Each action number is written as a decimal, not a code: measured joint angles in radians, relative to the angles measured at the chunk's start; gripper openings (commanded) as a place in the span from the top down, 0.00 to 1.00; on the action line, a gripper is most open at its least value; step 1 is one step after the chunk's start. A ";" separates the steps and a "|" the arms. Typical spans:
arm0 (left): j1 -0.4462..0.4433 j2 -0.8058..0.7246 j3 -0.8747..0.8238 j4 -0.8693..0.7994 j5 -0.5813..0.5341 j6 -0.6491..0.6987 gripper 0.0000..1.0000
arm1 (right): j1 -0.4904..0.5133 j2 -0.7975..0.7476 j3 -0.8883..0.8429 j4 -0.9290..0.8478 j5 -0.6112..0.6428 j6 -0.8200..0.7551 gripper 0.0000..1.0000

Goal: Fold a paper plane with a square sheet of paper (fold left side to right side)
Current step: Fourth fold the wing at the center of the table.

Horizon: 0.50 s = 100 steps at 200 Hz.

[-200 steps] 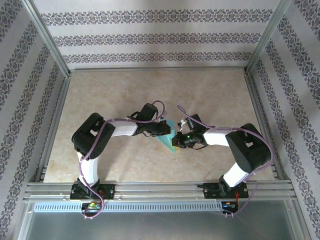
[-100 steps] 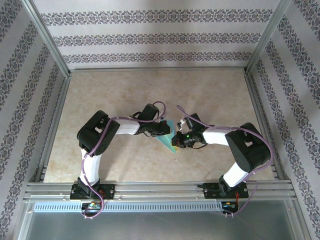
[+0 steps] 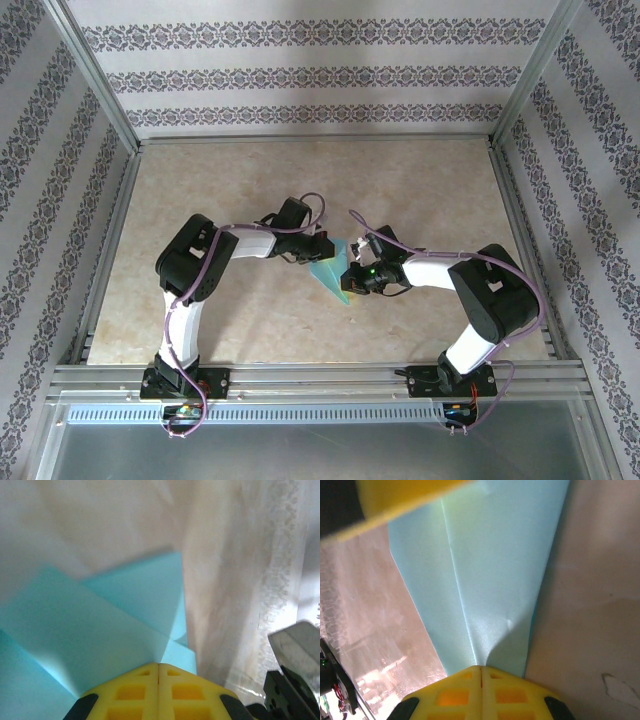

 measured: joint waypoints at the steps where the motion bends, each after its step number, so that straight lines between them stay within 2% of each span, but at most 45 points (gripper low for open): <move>1: 0.001 0.001 0.002 -0.001 0.000 0.001 0.99 | 0.000 0.000 0.000 0.000 0.001 0.000 1.00; 45: 0.098 0.053 0.097 -0.042 -0.017 0.049 0.99 | 0.000 0.000 0.003 -0.001 0.002 0.000 1.00; 100: 0.150 0.067 0.144 -0.082 -0.058 0.114 0.98 | 0.007 -0.007 0.004 0.000 0.018 0.000 1.00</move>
